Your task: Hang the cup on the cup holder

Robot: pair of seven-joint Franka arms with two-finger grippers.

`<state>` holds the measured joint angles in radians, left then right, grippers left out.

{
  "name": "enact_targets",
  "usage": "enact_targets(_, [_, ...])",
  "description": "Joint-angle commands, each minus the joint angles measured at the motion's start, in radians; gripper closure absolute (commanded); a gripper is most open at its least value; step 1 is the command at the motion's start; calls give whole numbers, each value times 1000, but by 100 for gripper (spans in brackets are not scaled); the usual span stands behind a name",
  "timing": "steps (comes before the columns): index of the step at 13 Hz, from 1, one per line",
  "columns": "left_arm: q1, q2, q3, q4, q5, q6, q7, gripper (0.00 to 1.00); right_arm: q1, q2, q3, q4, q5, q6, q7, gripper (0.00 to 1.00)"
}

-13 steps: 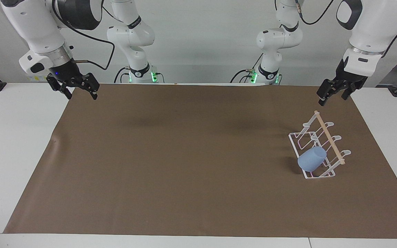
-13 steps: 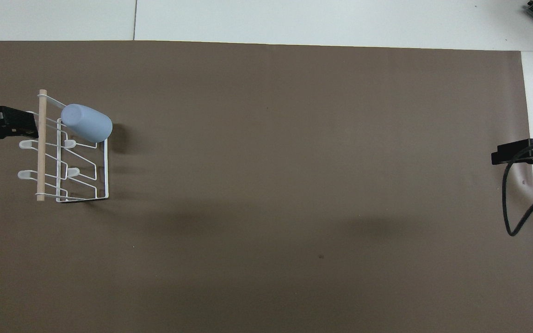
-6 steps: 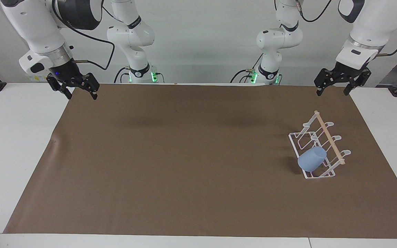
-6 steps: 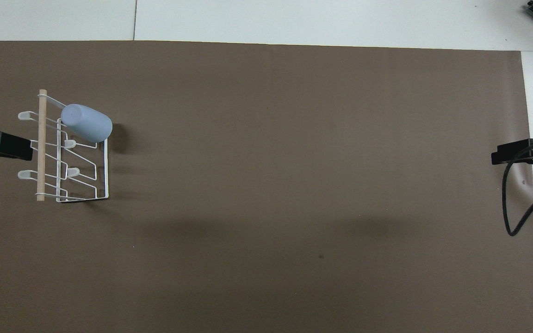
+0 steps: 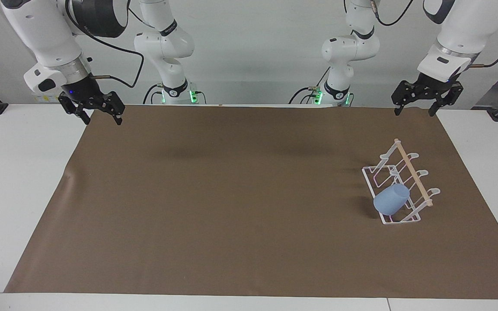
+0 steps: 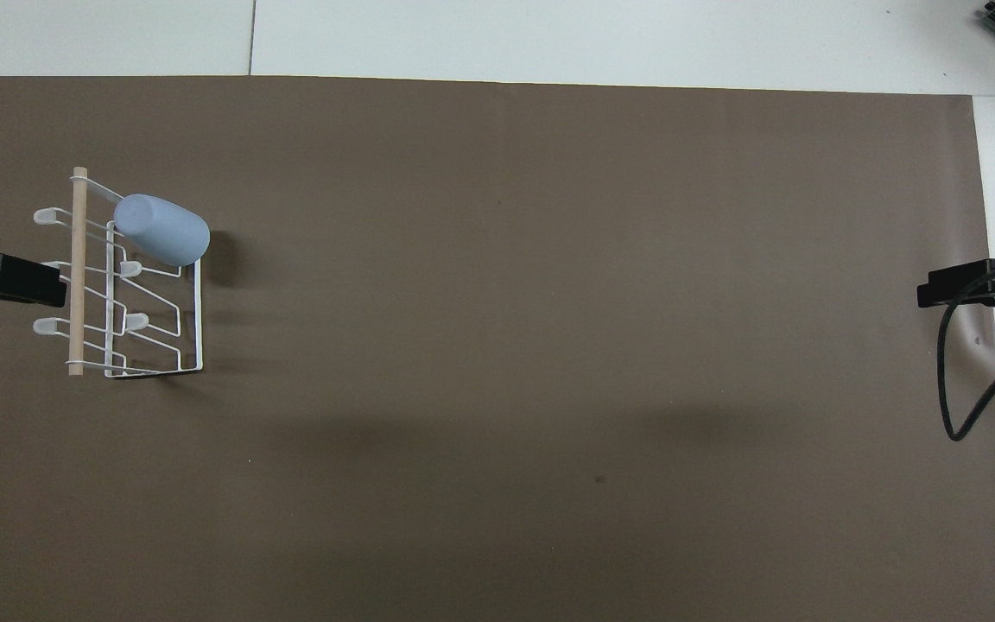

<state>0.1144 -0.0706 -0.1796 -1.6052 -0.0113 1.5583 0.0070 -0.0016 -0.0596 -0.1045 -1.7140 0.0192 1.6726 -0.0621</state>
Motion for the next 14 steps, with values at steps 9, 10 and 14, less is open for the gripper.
enact_targets(9, [13, -21, -3, -15, -41, -32, -39, 0, 2, -22, 0, -21, -1, 9, -1, 0])
enact_targets(10, [14, -23, -3, -16, -41, -47, -36, 0, 2, -22, 0, -21, -1, 9, -1, 0])
enact_targets(14, [8, -29, -5, -27, -39, -55, -18, 0, 2, -22, 0, -21, 1, 9, -1, 0])
